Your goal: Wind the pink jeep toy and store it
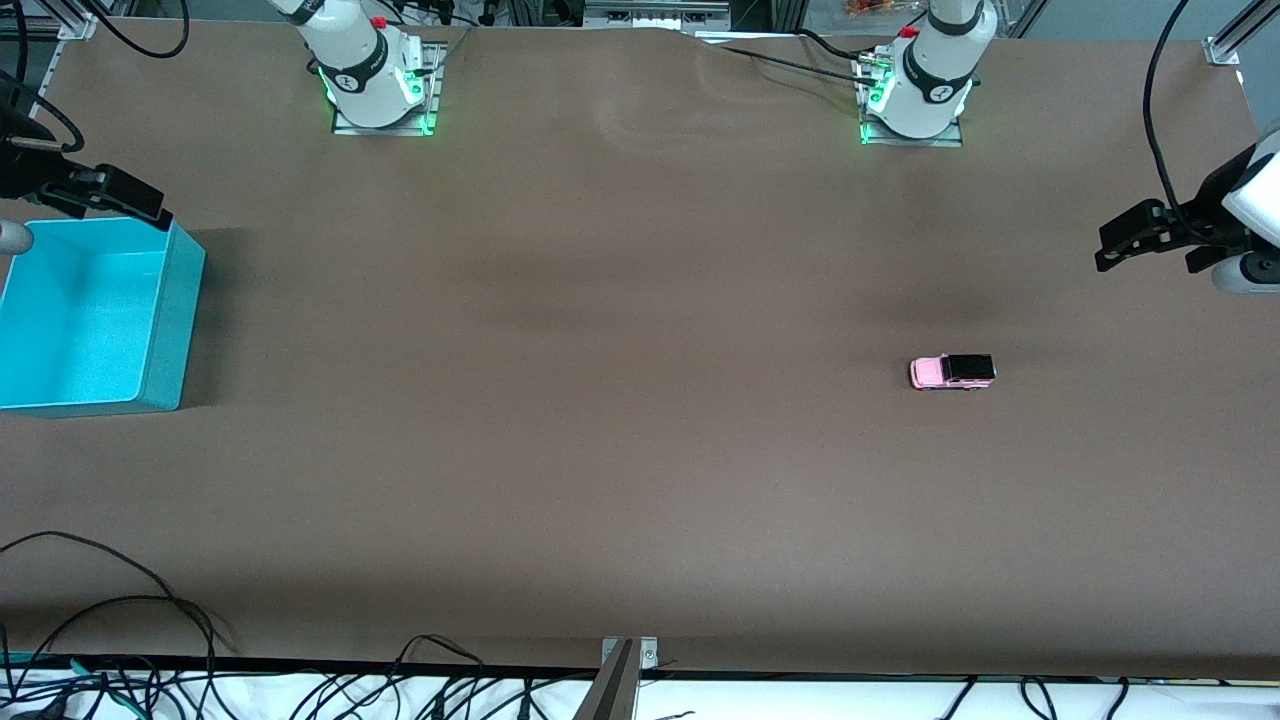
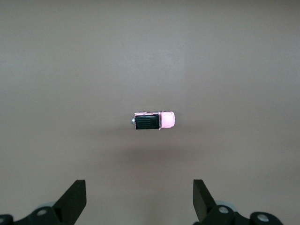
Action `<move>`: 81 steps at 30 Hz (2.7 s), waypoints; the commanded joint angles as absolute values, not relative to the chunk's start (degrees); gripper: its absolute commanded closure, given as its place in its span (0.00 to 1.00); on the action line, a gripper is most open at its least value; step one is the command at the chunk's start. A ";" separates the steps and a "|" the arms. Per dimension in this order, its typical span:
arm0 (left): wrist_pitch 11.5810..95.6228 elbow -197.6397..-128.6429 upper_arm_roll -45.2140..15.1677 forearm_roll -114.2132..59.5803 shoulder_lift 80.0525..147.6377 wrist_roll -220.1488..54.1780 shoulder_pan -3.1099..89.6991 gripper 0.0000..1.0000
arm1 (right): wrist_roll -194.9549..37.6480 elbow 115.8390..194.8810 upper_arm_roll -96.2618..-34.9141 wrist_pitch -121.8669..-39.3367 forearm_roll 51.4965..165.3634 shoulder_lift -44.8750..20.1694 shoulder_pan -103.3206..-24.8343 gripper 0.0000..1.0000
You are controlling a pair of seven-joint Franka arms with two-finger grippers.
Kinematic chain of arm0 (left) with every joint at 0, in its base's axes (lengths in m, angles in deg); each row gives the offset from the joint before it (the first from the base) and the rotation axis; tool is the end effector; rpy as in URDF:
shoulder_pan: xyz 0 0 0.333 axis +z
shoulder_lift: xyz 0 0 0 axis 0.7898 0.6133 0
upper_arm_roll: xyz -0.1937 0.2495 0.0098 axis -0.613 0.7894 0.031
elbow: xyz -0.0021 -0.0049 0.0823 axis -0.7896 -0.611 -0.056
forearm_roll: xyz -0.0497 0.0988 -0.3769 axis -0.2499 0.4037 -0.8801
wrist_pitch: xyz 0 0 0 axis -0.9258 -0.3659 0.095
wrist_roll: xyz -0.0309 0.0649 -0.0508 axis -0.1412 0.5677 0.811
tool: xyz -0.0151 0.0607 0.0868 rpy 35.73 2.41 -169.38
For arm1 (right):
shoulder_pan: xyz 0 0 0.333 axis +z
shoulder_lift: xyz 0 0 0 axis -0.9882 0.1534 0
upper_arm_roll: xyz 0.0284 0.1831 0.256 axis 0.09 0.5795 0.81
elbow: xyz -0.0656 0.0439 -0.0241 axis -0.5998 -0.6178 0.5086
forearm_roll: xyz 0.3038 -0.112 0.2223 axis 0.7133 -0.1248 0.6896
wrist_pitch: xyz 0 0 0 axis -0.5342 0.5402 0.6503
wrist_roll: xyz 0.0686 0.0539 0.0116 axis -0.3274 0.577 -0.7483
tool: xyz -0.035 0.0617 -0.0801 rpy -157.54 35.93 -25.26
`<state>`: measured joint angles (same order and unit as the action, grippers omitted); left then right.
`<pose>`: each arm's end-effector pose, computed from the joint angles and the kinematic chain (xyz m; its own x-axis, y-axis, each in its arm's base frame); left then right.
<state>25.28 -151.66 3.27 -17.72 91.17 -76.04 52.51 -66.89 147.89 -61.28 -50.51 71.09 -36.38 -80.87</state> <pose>0.5674 0.0050 0.6095 0.9991 -0.0013 -0.0424 -0.0018 -0.9999 -0.0102 0.5422 -0.0087 0.6118 0.9867 -0.1321 -0.0951 -0.1310 -0.9912 0.0183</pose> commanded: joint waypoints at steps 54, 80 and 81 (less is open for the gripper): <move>24.15 -152.72 3.83 -16.39 92.00 -81.98 51.38 0.00 | -66.50 146.87 -61.28 -50.50 72.11 -36.34 -80.65 0.00; 44.27 -171.71 3.22 -15.86 92.97 -115.36 51.64 0.00 | -66.77 146.87 -61.19 -50.06 72.20 -36.43 -80.65 0.00; 44.89 -172.15 3.13 -15.86 93.06 -116.86 51.73 0.00 | -66.77 146.87 -61.11 -50.06 72.20 -36.43 -80.65 0.00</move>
<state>41.34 -168.88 3.51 -17.45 94.18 -107.98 51.97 -66.88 147.89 -61.12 -50.75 71.21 -36.39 -80.77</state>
